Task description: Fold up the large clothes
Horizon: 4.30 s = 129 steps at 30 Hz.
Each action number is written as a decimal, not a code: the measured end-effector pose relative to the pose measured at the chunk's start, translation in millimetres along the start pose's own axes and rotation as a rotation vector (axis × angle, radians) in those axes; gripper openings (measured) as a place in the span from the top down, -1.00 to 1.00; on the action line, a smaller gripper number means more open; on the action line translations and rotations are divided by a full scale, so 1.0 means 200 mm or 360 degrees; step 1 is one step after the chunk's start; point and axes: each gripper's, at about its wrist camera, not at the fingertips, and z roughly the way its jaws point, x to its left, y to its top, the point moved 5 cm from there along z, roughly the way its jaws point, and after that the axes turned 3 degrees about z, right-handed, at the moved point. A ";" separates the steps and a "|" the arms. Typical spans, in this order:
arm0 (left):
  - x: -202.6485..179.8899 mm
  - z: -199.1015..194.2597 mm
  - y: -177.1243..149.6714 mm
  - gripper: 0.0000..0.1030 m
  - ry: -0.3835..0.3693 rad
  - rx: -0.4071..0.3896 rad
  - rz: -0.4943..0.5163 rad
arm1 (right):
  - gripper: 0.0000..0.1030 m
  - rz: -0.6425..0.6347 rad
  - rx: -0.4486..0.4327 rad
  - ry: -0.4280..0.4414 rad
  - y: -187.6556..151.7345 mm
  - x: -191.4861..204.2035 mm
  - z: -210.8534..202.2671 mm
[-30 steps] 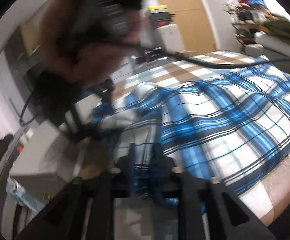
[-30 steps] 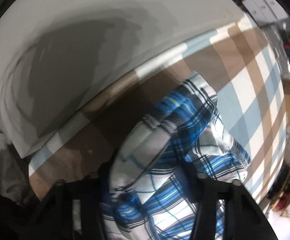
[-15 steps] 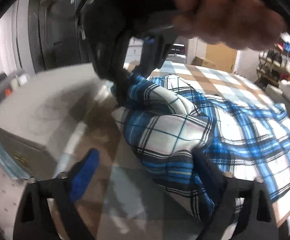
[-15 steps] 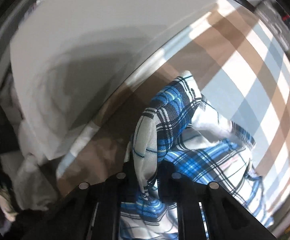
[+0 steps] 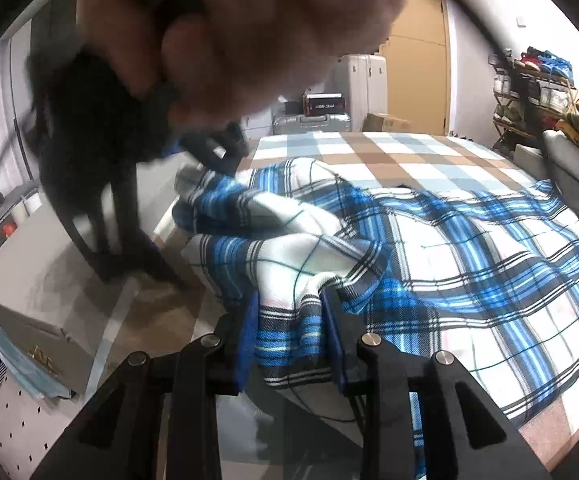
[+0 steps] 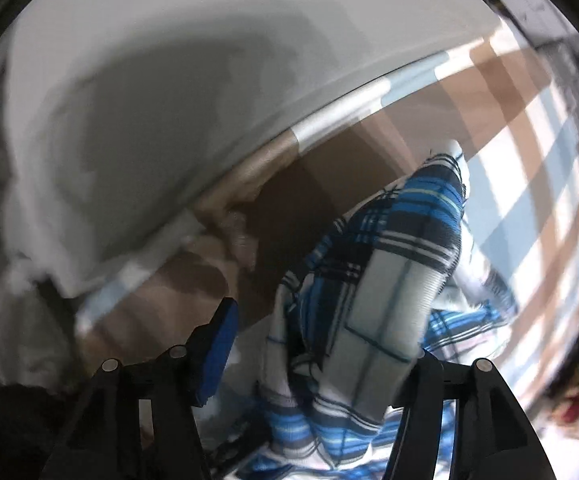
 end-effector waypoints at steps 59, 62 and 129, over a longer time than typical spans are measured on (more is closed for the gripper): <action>-0.67 0.17 0.18 0.01 -0.1408 0.0656 0.0012 | 0.07 0.1183 -0.1006 0.1097 -2.00 -1.14 0.35; -0.65 0.17 0.20 0.16 -0.1419 0.0680 -0.0007 | 0.03 0.1171 -0.0917 0.1115 -1.96 -0.98 0.46; -0.86 0.70 0.38 0.12 -0.1075 0.0811 0.0471 | 0.39 0.1114 -0.0958 0.0385 -1.82 -0.68 0.31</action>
